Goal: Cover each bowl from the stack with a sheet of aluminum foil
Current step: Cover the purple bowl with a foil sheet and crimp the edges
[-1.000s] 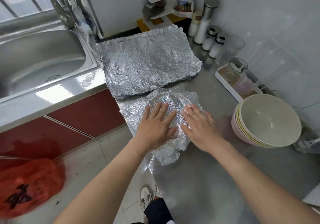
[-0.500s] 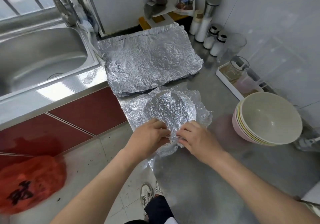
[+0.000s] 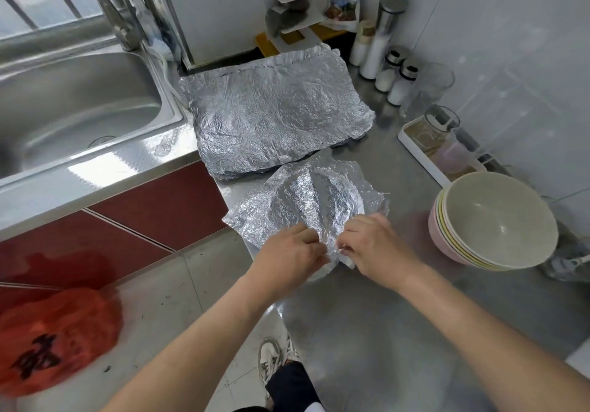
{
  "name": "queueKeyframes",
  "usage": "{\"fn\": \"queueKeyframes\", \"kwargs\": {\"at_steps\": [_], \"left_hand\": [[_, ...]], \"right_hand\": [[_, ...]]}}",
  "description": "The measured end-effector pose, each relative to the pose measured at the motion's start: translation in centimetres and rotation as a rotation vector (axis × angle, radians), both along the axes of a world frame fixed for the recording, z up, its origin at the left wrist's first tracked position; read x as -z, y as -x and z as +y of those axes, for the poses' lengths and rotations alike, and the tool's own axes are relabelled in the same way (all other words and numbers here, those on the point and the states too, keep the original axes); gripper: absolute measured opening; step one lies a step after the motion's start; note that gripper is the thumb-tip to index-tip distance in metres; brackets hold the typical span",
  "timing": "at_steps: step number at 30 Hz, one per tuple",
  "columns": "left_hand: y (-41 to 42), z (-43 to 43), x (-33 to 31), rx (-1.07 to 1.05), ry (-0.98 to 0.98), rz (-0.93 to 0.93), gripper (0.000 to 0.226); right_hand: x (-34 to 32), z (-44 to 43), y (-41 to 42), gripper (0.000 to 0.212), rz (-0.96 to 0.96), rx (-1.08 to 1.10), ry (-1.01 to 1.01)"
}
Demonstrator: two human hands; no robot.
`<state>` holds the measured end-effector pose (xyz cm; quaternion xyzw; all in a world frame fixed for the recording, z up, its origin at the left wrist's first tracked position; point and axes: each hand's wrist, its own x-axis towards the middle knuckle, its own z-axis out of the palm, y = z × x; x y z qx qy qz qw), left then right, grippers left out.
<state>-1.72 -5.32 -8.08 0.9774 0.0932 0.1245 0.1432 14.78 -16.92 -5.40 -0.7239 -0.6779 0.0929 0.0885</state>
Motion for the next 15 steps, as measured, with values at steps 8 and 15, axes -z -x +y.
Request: {"fn": "queueKeyframes", "kwargs": {"at_steps": [8,15], "left_hand": [[0.3,1.7,-1.0,-0.154,-0.008,0.316,0.055],[0.4,1.5,-1.7,-0.14,0.034,0.368,0.065]], "right_hand": [[0.4,0.0,3.0,0.017,0.2,0.155,-0.039],[0.7,-0.2,2.6,0.011,0.089,0.11,-0.028]]}}
